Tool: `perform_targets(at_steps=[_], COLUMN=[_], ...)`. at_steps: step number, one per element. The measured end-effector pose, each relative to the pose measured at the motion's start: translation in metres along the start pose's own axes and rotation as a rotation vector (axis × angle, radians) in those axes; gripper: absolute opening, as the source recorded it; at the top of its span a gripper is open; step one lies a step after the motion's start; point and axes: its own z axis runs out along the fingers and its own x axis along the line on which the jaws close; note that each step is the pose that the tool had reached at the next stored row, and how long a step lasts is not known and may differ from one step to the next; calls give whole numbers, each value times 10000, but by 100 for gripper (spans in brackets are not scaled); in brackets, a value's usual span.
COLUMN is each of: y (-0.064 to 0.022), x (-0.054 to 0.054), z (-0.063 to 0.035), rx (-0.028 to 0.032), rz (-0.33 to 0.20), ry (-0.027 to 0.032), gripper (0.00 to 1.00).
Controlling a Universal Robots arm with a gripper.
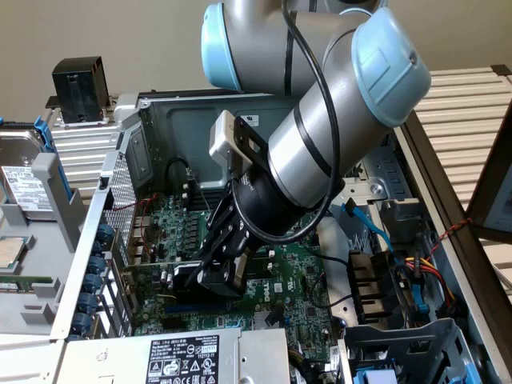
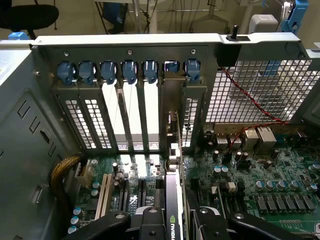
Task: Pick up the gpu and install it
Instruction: 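Insert the gpu into the slot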
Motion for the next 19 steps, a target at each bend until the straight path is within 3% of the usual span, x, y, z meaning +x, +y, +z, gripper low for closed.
perform_targets(at_steps=[5,19], y=[0,3], x=[-7,-40], z=[1,1], rx=[3,10], rz=[16,21], ry=[15,130], gripper=[27,27])
